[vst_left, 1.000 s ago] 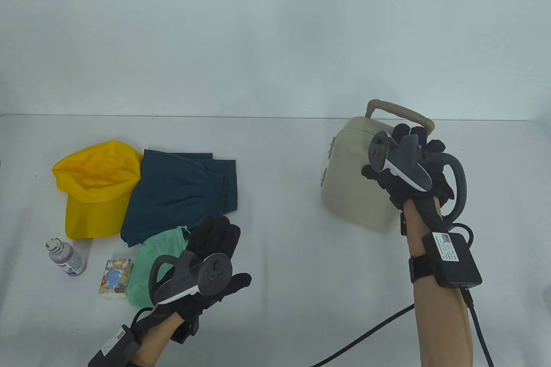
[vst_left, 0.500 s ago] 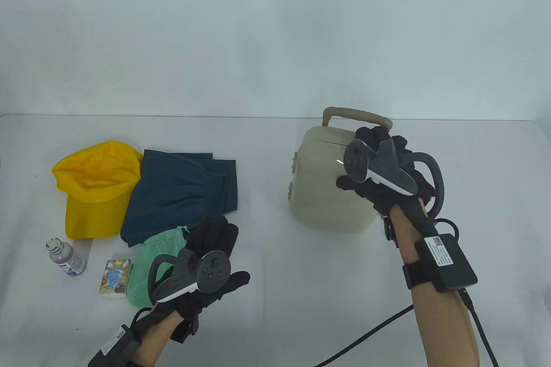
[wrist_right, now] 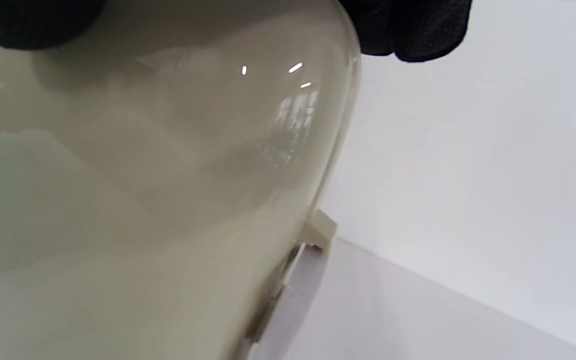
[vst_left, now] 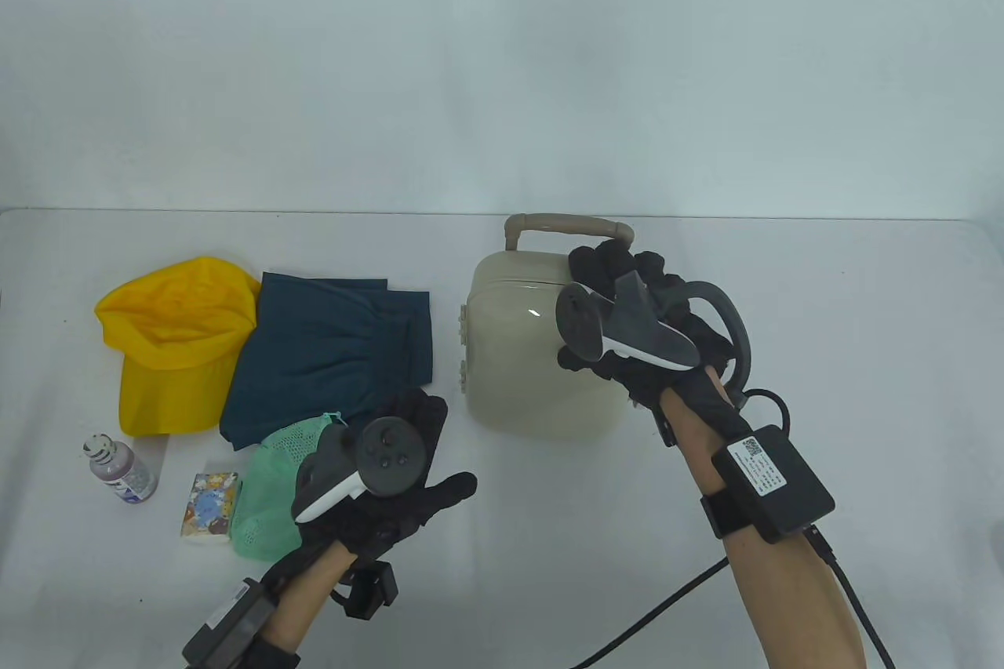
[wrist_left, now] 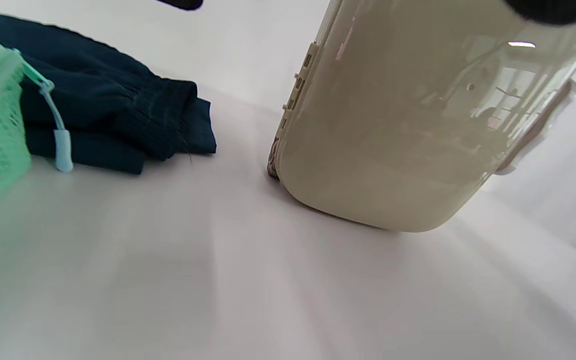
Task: Pack suitcase
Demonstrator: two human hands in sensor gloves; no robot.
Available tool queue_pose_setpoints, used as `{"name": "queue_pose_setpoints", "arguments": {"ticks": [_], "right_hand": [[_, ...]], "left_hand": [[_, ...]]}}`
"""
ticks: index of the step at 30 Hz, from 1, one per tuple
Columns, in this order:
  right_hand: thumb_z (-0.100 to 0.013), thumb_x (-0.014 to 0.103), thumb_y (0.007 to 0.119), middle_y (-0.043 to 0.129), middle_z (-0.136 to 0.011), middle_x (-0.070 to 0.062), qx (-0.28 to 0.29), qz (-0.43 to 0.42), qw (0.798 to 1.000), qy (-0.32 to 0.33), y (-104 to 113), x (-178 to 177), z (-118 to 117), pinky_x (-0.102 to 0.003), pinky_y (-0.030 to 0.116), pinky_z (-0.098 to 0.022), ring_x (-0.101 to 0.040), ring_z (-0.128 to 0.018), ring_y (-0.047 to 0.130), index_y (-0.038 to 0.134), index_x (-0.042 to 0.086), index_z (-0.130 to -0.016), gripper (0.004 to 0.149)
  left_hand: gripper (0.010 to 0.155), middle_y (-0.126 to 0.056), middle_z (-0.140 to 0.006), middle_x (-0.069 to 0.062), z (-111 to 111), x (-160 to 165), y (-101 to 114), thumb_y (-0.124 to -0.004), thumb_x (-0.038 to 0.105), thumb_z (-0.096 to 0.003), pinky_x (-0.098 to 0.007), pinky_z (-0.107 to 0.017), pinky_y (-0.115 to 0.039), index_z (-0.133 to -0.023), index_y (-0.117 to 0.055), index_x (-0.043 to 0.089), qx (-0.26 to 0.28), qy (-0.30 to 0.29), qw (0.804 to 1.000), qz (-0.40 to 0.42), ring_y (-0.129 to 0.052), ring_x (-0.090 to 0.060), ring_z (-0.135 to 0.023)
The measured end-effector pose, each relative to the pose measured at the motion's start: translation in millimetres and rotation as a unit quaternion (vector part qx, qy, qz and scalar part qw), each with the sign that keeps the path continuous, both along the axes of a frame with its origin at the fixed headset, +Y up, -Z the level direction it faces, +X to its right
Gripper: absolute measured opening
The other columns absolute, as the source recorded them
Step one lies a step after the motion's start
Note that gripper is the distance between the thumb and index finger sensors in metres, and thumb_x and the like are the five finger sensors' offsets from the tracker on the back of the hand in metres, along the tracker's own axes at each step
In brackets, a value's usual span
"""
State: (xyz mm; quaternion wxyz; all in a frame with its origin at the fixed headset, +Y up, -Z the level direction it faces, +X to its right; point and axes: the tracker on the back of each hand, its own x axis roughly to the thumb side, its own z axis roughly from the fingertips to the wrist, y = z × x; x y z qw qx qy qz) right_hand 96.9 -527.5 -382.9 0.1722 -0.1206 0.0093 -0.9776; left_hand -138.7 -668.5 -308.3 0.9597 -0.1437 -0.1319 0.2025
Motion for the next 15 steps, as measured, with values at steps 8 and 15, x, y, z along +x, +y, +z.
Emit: {"name": "queue_pose_setpoints", "arguments": {"ticks": [8, 15], "right_hand": [[-0.035, 0.075, 0.064, 0.034, -0.123, -0.006, 0.004, 0.04, 0.999, -0.017, -1.2, -2.5, 3.6, -0.056, 0.075, -0.067, -0.043, -0.096, 0.081, 0.016, 0.026, -0.112, 0.103], [-0.034, 0.074, 0.067, 0.026, -0.123, -0.004, -0.02, -0.022, 0.999, -0.029, -3.4, 6.7, -3.9, -0.052, 0.077, -0.067, -0.045, -0.095, 0.082, 0.013, 0.029, -0.11, 0.103]], "left_hand": [[0.104, -0.013, -0.12, -0.016, -50.1, 17.2, -5.9, -0.064, 0.07, -0.0429, -0.054, -0.081, -0.041, -0.109, -0.003, 0.018, -0.05, 0.117, 0.991, 0.047, -0.024, -0.044, -0.112], [0.117, -0.01, -0.119, -0.015, -75.4, 34.1, -46.2, -0.074, 0.068, -0.0379, -0.054, -0.082, -0.039, -0.105, 0.008, 0.017, -0.139, 0.129, 0.973, 0.132, -0.022, -0.044, -0.113]]}}
